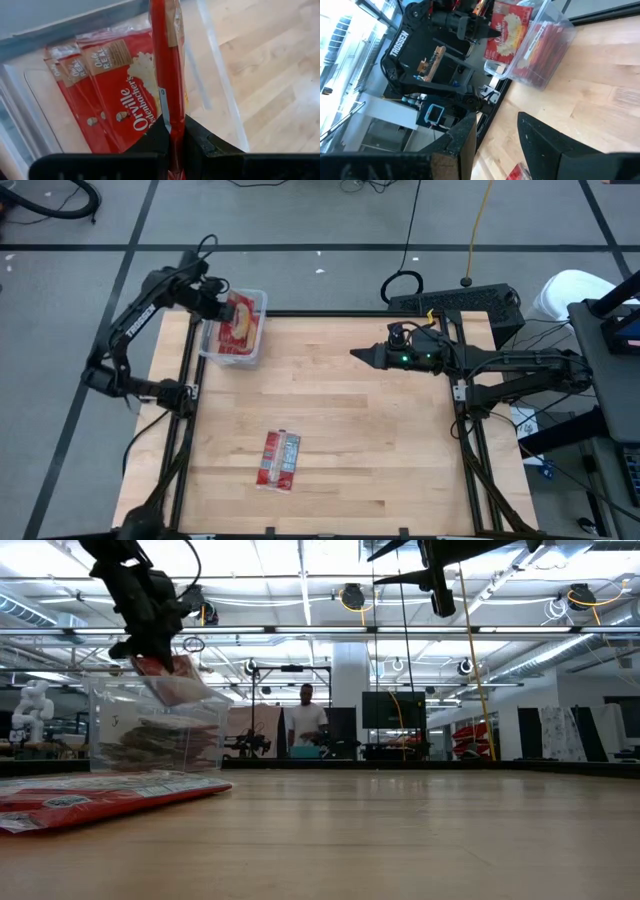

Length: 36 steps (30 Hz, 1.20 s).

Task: Sort popcorn bags into baskets
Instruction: Put the red popcorn bag into the transparent container

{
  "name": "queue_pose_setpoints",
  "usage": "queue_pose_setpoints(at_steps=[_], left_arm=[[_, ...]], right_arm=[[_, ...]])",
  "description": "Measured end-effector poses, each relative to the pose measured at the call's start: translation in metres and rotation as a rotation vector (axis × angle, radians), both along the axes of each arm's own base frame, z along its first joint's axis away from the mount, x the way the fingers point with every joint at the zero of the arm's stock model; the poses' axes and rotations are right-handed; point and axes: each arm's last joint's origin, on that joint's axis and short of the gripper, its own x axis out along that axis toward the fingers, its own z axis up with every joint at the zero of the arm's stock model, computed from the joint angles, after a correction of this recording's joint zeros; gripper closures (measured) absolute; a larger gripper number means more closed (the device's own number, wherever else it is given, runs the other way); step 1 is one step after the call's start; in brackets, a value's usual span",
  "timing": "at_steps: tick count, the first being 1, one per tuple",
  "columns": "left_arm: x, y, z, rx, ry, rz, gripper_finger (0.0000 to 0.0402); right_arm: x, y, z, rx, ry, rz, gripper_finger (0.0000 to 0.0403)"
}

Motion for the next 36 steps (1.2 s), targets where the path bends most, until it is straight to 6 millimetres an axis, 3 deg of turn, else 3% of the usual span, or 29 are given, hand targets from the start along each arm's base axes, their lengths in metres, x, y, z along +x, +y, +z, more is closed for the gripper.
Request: queue_pose_setpoints(at_steps=[11,25,36], left_arm=[[0.000,0.005,-0.006,0.012,0.089,0.025,0.0371],[-0.001,0.006,-0.006,0.029,0.131,0.055,0.0272],[0.009,-0.003,-0.007,-0.047,0.074,-0.003,0.0261]], right_arm=[[0.000,0.000,0.000,0.011,-0.004,-0.003,0.0268],[0.000,0.000,0.000,0.006,-0.003,-0.025,0.0268],[0.000,-0.001,0.000,0.020,-0.007,-0.031,0.0268]])
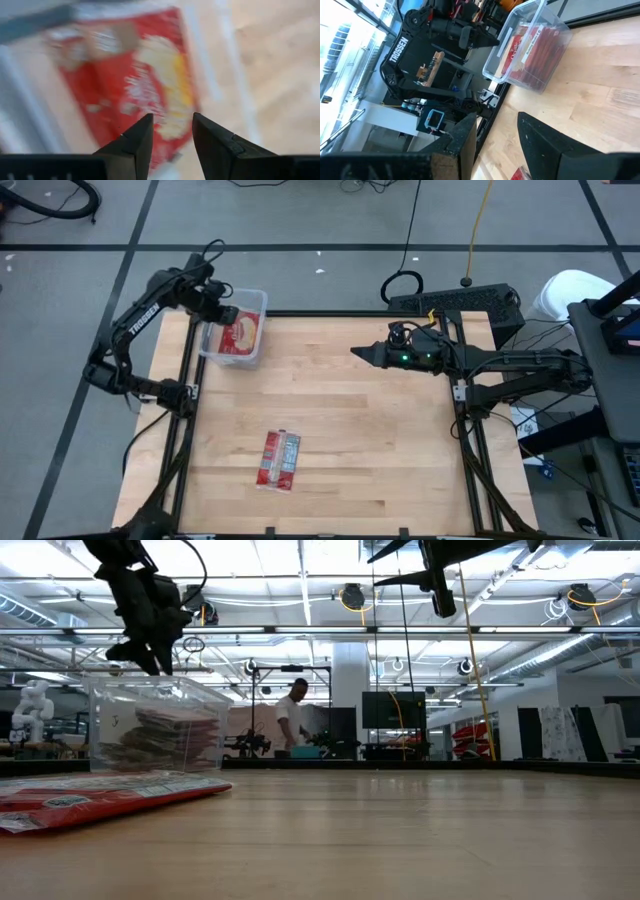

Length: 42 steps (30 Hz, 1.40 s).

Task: Sort popcorn bags into baskets
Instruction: Put the red popcorn bag into the transparent container

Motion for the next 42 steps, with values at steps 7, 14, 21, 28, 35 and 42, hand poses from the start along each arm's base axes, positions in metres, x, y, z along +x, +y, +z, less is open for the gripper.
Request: queue_pose_setpoints(at_steps=[7,14,21,28,35,42], left_arm=[[0.024,-0.041,0.020,0.008,-0.092,-0.139,0.0261],[0.037,-0.105,0.047,0.094,-0.135,-0.214,0.0261],[0.046,-0.159,0.039,0.021,-0.172,-0.280,0.0261],[0.062,-0.210,-0.001,-0.142,-0.098,-0.334,0.0261],[0.089,-0.271,-0.043,-0.183,-0.158,-0.420,0.0261],[0.111,-0.317,-0.094,-0.202,-0.032,-0.424,0.0261]], right_arm=[[0.000,0.000,0.000,0.001,0.000,0.002,0.0268],[0.001,0.007,-0.001,-0.015,0.018,0.036,0.0268],[0.001,0.026,-0.004,0.039,0.037,0.103,0.0268],[-0.002,0.058,-0.011,0.078,0.111,0.223,0.0268],[-0.006,0.087,-0.020,0.058,0.192,0.318,0.0268],[-0.008,0.113,-0.029,0.148,0.238,0.373,0.0268]])
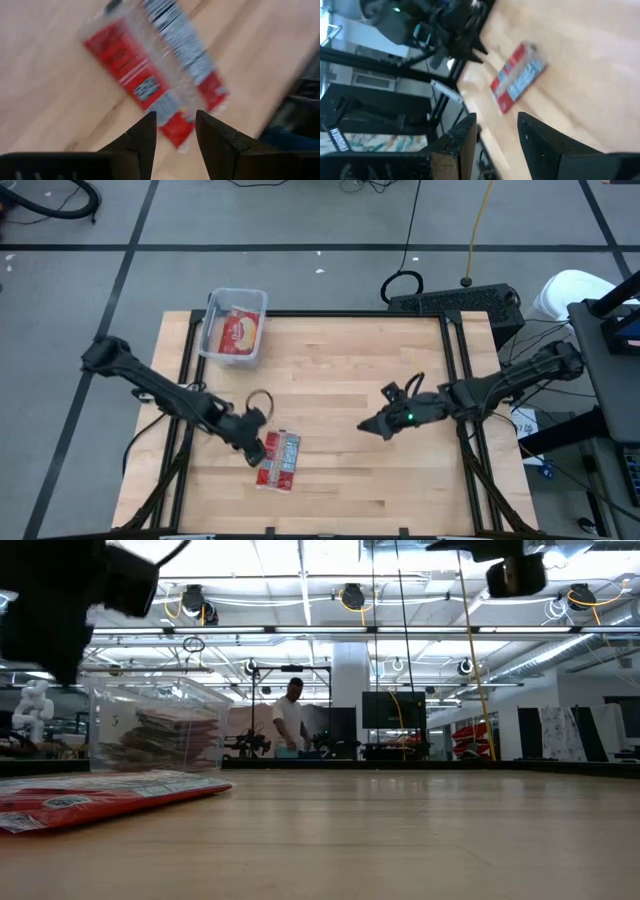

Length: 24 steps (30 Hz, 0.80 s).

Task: Sort popcorn bags into baskets
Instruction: Put the red popcorn bag into the transparent container

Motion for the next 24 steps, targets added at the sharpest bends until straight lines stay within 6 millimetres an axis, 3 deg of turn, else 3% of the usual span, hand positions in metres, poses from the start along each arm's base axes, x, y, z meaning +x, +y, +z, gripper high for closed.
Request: queue_pose_setpoints(at_steps=[9,14,19,24], left_arm=[[0.016,-0.018,-0.056,0.040,0.208,0.103,0.0261],[0.031,-0.020,-0.074,0.025,0.196,0.126,0.0261],[0.052,-0.019,-0.071,-0.004,-0.001,0.106,0.0261],[0.067,-0.011,-0.050,0.005,-0.205,0.109,0.0261]], right_arm=[[0.012,0.014,-0.025,0.080,0.132,-0.022,0.0268],[0.020,0.019,-0.036,0.109,0.168,-0.014,0.0268],[0.025,0.024,-0.037,0.122,0.136,-0.005,0.0268],[0.026,0.025,-0.044,0.108,0.178,-0.008,0.0268]])
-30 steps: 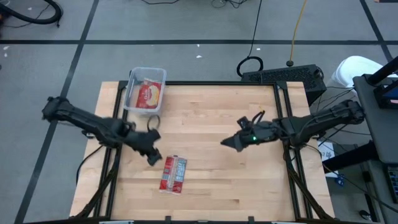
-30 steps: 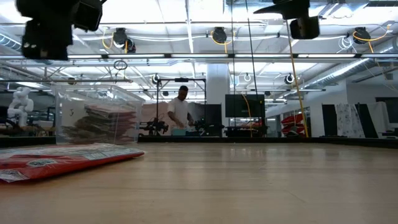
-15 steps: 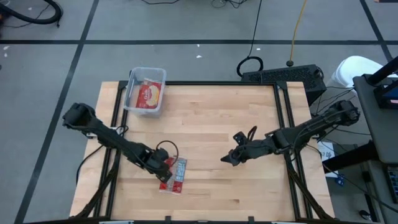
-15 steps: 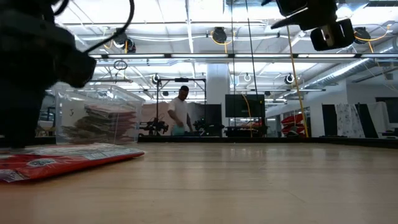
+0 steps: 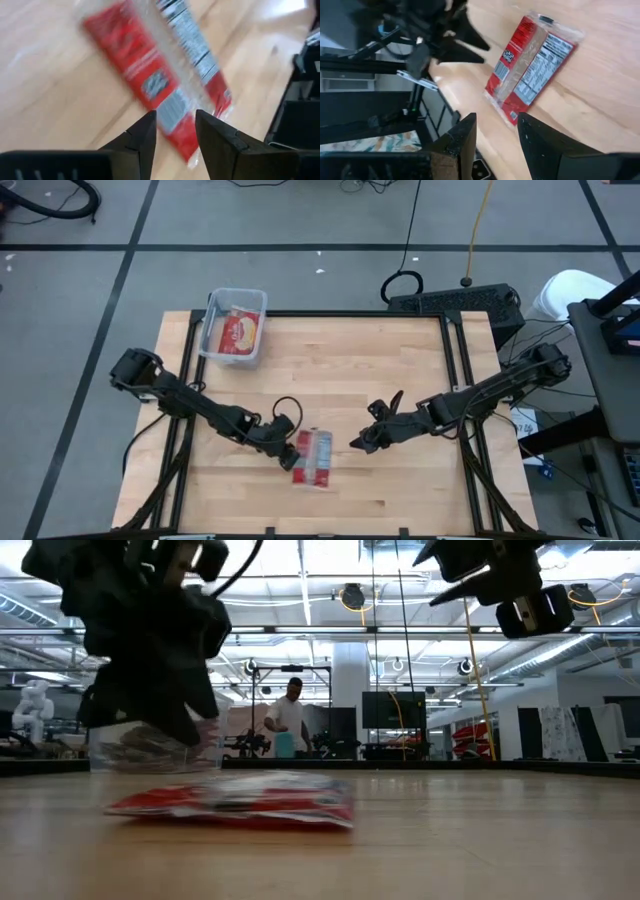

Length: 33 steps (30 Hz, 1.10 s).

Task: Sort popcorn bags into baskets
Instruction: Put the red popcorn bag into the transparent container

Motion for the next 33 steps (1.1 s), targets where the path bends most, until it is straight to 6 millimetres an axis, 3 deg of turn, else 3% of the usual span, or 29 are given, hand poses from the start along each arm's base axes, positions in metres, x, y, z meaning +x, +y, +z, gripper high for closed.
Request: queue_pose_setpoints(at_steps=[10,15,23,33], left_arm=[[-0.002,0.003,0.003,0.004,0.002,0.016,0.0261],[0.005,0.005,-0.008,0.098,-0.028,0.000,0.0261],[0.024,0.005,-0.029,0.063,-0.099,0.002,0.0261],[0.036,-0.001,-0.045,-0.027,-0.159,0.032,0.0261]], right_arm=[[0.016,0.007,-0.034,0.022,0.117,-0.043,0.0264],[0.035,0.017,-0.060,0.087,0.113,-0.022,0.0241],[0.053,0.023,-0.108,0.124,0.173,-0.041,0.0225],[0.057,0.022,-0.123,0.129,0.203,-0.036,0.0225]])
